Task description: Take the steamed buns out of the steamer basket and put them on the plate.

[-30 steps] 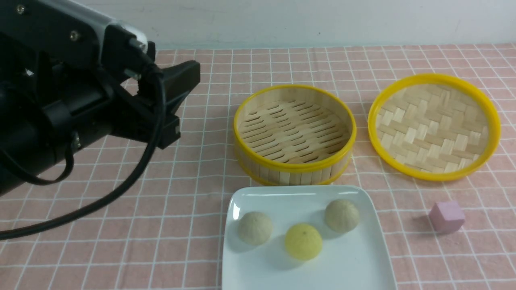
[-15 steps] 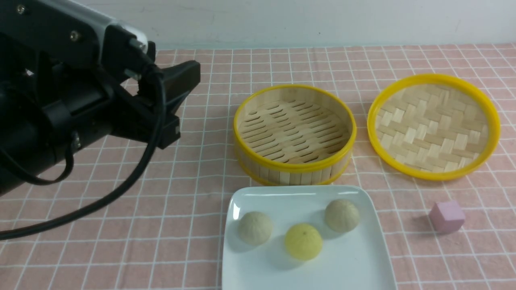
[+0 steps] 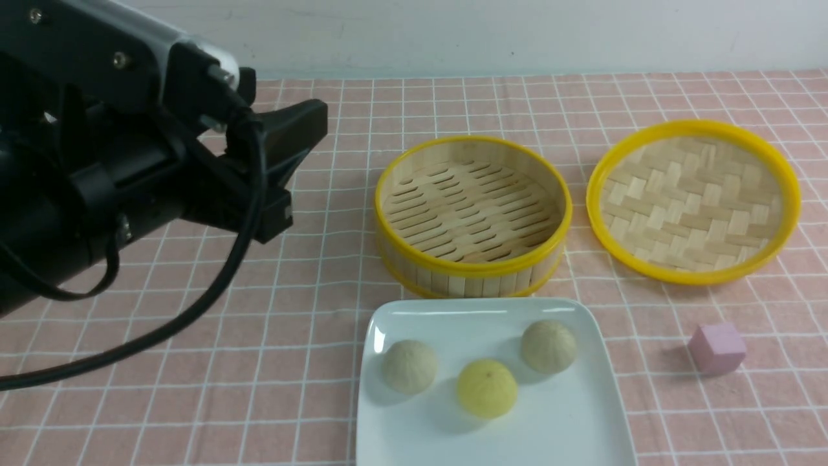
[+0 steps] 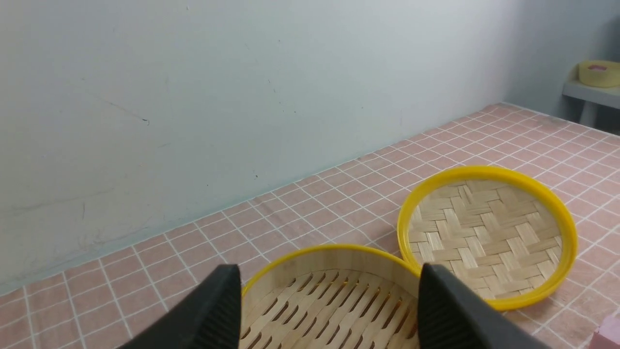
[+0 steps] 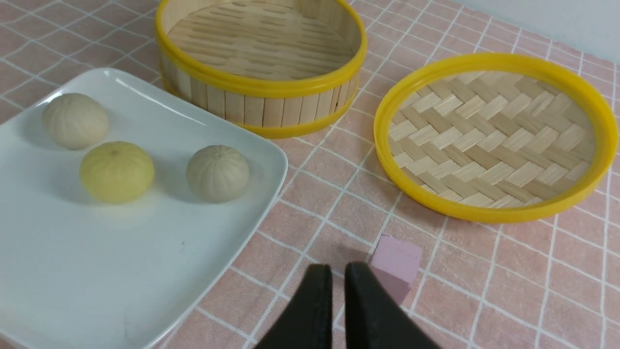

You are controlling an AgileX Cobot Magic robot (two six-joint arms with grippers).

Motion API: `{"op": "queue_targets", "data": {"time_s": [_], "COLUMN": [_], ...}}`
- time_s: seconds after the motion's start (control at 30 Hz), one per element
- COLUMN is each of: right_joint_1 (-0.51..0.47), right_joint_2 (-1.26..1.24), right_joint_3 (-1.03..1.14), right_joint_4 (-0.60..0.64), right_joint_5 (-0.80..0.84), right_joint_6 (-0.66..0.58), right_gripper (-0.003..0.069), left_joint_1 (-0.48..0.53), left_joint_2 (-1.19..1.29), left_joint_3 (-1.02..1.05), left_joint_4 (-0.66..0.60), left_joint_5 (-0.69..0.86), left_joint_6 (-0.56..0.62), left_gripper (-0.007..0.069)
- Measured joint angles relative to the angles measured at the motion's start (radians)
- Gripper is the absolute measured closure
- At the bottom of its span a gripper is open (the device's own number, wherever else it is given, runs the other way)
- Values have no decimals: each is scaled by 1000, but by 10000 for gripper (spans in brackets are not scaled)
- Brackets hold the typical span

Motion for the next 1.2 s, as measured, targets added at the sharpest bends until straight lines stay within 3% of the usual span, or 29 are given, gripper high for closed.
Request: {"op": "queue_targets", "data": {"time_s": [0.33,0.63,0.83,1.2], "right_joint_1": [-14,-173,-237,-250], "right_joint_2": [-29,-188,-267,-309], "right_joint_3": [69,71,71,71], "right_joint_4": [15,124,130,147], "right_joint_5": [12,47,49,51], "right_joint_6": [-1,0,0,-1], "right_gripper": [574,568,559,553], "left_joint_1": [0,0,0,0], "left_joint_2": [0,0,0,0], "left_joint_3": [0,0,0,0], "left_joint_4": [-13,-13,-13,-13], "left_joint_5": [35,52,80,126], "left_joint_6": [0,0,0,0], "left_gripper": [130,130,130,130]}}
